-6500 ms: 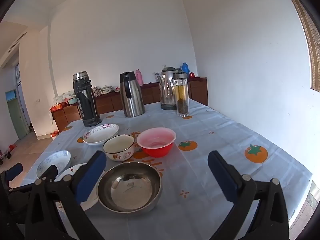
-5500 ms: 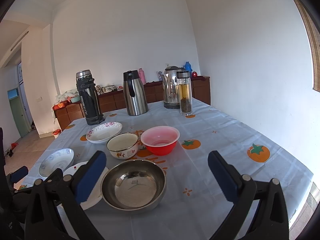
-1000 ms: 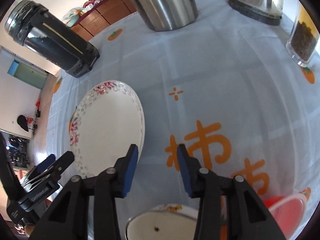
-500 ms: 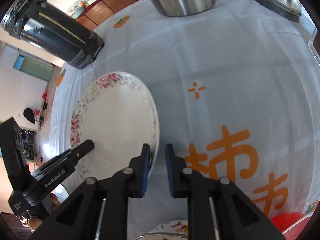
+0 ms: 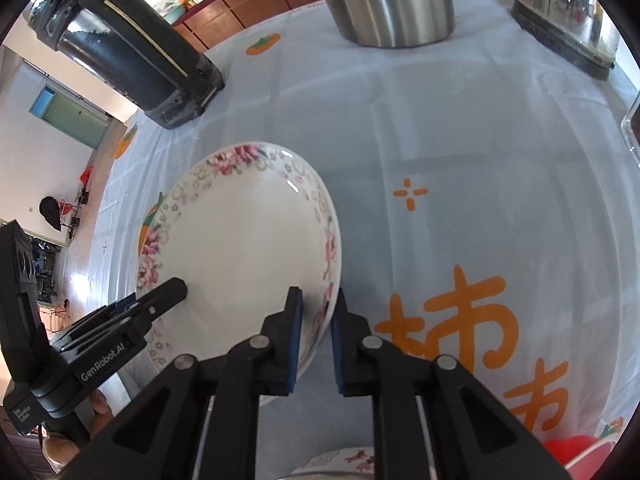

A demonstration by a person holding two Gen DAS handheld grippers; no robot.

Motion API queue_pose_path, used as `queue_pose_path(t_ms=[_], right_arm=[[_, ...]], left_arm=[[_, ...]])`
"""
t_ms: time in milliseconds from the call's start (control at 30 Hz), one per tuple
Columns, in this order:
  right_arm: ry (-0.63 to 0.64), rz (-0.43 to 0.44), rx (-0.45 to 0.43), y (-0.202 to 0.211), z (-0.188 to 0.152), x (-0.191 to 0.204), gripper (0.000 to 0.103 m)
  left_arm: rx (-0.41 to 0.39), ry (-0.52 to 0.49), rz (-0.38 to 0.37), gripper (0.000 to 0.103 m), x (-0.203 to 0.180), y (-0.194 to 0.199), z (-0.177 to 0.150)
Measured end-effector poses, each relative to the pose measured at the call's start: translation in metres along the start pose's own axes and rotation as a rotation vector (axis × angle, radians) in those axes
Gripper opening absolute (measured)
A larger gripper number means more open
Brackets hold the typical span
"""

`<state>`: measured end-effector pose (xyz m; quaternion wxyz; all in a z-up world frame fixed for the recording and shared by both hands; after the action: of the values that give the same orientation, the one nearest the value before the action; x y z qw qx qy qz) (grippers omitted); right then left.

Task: Organize plates and bowls
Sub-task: 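Grasp the pink-floral-rim plate rim with the left gripper while the right gripper holds it, then carry the pink-floral plate with both grippers onto the blue-and-white plate and release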

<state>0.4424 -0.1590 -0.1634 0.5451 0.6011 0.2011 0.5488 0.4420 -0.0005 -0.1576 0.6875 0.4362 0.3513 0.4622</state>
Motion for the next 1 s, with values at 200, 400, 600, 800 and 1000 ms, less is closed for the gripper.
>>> queue_pose_path(t_ms=[200,400,600,800,1000], right_arm=[[0.049,-0.012,-0.014,0.012,-0.015,0.009,0.014],[0.087,0.002,-0.031,0.022,-0.029,0.017,0.015],[0.109,0.013,-0.046,0.04,-0.044,0.03,0.015],[0.135,0.038,-0.045,0.056,-0.079,0.052,0.015],[0.16,0.06,-0.035,0.057,-0.125,0.073,0.016]], left_arm=[[-0.014,0.0,0.014,0.03,0.002,0.015,-0.016],[-0.036,-0.008,0.023,0.03,0.004,0.031,-0.023],[-0.061,0.004,0.026,0.03,0.008,0.055,-0.037],[-0.09,0.012,0.065,0.03,0.023,0.092,-0.07],[-0.095,0.029,0.097,0.03,0.044,0.111,-0.106]])
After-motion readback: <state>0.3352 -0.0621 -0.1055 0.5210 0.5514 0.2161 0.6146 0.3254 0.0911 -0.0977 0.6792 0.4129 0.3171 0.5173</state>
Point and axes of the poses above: each gripper's, at about its wrist camera, not at the fingertips, and y roughly against the way its jaws point, x to its left, z to its top, the point moved 9 cm from there along -y, roughly the way its jaws point, and after that the axes turned 14 degrees about -y, right-handed, at the moved point
